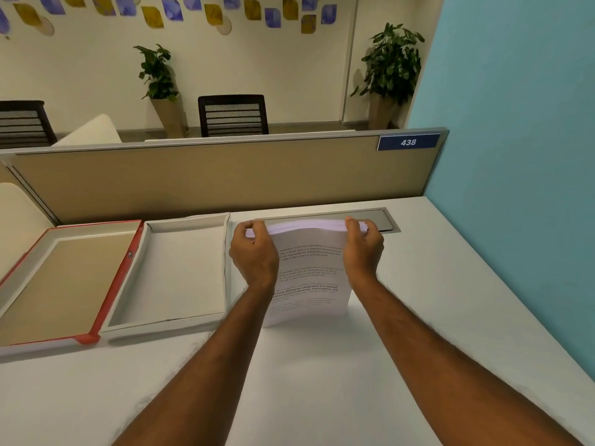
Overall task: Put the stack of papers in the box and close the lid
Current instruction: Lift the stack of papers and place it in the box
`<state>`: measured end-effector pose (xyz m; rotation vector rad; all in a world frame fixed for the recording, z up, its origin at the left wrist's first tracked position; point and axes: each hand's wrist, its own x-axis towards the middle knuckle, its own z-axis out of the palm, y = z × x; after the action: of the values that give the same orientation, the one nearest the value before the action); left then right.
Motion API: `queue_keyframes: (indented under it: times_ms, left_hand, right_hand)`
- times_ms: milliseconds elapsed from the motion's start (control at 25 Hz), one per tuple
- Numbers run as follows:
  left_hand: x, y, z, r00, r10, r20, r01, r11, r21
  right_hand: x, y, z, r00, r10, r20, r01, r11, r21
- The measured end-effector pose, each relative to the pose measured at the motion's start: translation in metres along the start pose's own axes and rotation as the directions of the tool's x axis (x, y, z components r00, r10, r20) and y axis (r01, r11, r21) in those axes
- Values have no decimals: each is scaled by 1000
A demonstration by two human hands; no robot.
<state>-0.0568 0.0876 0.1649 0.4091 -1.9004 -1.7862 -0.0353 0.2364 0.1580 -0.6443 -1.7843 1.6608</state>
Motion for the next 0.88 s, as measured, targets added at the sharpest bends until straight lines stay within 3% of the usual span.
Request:
queue_keyframes:
  times_ms: [120, 240, 400, 520, 680, 880]
  left_hand:
    - [4, -6, -8, 994, 86, 74, -78, 991, -108]
    - [1, -43, -32, 917, 193, 348, -161, 980, -118]
    - [-18, -119, -63, 789, 121, 603, -211, 974, 81]
    - [-26, -147, -66, 761, 31, 648, -183, 969, 168]
    - [-19, -147, -61, 778, 93, 621, -258, 949, 181]
    - [-18, -153, -64, 797, 69, 600, -224, 956, 188]
  right_hand:
    - [2, 7, -8, 995, 25, 92, -33, 995, 90]
    - [-1, 40, -28, 952, -10, 306, -26, 993, 111]
    - [-15, 102, -46, 879, 123, 462, -13, 972, -234]
    - [-13, 124, -46, 873, 108, 476, 59, 945, -321]
    - [-4, 124, -45, 873, 21, 488, 136, 949, -283]
    - [-8, 129, -43, 861, -21, 508, 186, 943, -275]
